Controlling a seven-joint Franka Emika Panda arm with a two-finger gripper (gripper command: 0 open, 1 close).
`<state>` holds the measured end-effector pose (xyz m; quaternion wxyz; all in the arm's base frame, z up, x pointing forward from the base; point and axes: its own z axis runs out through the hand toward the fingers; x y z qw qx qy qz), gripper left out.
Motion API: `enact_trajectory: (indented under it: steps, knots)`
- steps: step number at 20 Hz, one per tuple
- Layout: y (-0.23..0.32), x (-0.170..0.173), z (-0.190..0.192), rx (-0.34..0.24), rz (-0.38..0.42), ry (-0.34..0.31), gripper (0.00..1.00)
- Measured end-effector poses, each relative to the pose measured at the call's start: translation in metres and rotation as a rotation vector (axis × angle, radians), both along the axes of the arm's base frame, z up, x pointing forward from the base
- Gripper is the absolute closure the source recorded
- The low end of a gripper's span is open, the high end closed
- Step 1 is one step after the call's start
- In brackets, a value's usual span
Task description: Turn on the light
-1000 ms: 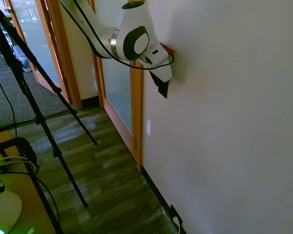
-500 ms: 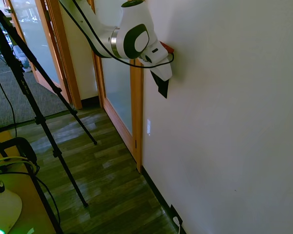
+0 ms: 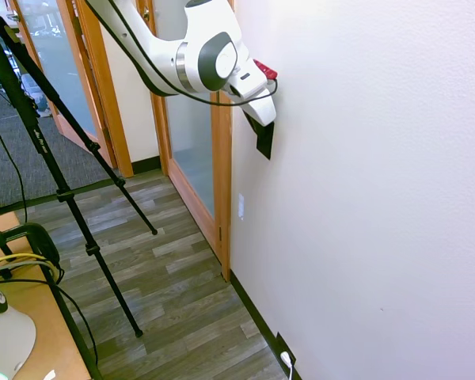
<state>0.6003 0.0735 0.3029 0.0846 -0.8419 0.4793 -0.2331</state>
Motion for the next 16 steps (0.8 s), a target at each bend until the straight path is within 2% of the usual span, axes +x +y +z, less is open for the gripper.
enact_trajectory:
  steps: [10,16]
  knots:
    - [-0.001,-0.009,-0.004,0.031,0.003,-0.025,0.0]
    - [-0.007,-0.036,-0.018,0.062,0.005,-0.033,0.0]
